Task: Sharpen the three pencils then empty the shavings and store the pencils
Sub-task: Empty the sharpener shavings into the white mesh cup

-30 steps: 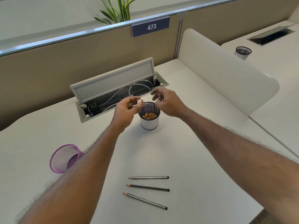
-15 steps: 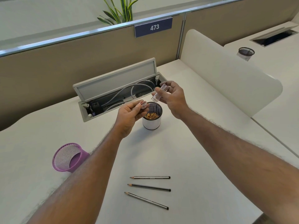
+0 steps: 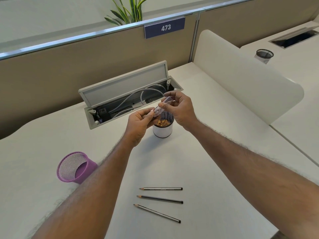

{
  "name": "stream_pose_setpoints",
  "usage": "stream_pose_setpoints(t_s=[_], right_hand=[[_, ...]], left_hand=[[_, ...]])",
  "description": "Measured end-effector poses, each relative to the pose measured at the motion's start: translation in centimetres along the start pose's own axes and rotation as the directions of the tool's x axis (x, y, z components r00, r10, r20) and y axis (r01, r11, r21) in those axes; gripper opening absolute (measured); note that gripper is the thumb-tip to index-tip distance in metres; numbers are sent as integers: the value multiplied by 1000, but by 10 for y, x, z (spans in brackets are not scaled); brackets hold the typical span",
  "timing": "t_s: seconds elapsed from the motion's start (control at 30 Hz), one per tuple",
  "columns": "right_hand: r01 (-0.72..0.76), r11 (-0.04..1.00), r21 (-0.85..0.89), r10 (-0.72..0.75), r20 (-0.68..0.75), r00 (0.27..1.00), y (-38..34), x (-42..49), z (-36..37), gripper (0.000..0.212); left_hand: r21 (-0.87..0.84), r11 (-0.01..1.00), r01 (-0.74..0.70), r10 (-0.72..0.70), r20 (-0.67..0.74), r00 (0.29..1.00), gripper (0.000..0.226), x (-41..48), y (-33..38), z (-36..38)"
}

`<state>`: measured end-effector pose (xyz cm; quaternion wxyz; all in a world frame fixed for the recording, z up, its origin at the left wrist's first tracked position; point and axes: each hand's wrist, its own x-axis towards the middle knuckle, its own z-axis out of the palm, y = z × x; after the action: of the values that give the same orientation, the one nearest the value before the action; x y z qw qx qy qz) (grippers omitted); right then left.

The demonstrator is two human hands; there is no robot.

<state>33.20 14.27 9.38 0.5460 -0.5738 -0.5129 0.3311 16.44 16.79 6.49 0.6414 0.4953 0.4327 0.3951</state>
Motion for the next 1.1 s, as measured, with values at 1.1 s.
stream_pose_setpoints(t_s=[1.1], right_hand=[[-71,977,201,7,303,953,-16,-25,29,24]], left_hand=[[17,999,32,-29,-144,989,32,-46,15,-36]])
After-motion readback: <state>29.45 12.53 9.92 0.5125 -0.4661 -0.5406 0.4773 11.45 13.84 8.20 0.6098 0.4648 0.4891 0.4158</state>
